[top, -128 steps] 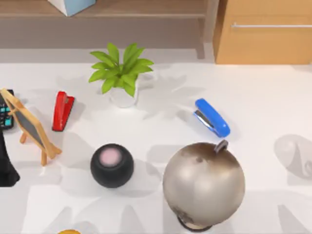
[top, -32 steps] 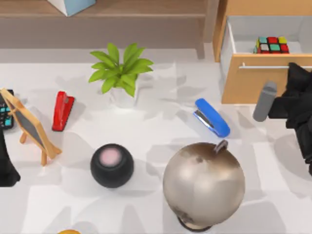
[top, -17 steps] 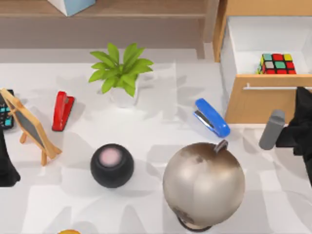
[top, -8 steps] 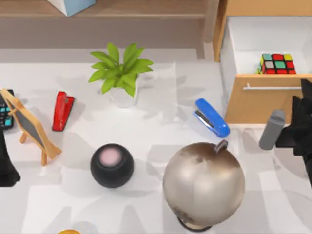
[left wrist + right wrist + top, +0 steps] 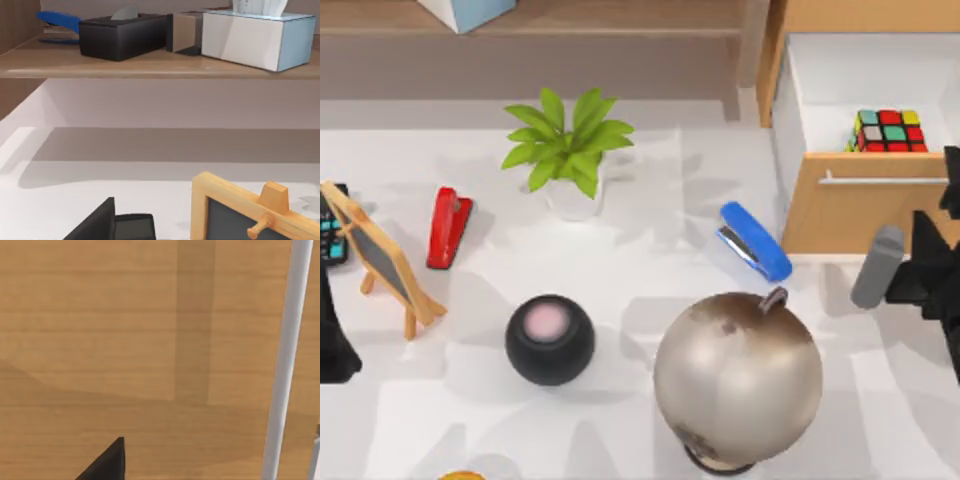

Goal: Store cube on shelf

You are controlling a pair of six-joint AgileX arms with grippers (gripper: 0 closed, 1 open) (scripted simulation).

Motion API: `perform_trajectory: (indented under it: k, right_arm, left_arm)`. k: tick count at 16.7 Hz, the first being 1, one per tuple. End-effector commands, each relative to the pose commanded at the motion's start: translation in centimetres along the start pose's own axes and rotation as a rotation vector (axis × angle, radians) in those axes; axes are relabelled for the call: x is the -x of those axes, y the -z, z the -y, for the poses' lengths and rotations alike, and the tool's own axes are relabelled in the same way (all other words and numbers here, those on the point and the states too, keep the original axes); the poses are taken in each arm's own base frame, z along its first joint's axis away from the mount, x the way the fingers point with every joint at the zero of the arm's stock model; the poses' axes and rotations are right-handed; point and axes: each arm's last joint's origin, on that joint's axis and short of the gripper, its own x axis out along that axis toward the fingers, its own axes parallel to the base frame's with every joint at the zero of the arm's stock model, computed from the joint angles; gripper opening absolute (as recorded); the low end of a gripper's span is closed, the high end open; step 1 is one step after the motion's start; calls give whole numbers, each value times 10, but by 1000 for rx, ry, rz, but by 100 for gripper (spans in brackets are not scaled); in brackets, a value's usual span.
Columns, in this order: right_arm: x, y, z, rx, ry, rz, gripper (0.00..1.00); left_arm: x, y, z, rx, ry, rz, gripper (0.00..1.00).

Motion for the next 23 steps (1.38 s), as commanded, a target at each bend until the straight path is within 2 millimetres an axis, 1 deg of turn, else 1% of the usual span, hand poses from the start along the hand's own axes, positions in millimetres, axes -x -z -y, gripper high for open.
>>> perform_trajectory:
  k: [4,9,12,13,15,19,23]
  right_arm:
    - [0,0,0,0,1,0,100]
    - [18,0,0,0,1,0,100]
    - [19,0,0,-1,2,0,100]
    - [20,1,-11,22,-59,-3,100]
    - [19,0,-10,16,-56,3,100]
    - [12,-15,2,-65,-52,86,100]
    - [-5,-42,21,-205,-116,207,100]
  left_arm:
    - [0,0,0,0,0,0,100]
    - [0,0,0,0,0,0,100]
    - [0,0,0,0,0,0,100]
    - [0,0,0,0,0,0,100]
    - [0,0,0,0,0,0,100]
    - [0,0,0,0,0,0,100]
    - [0,0,0,0,0,0,100]
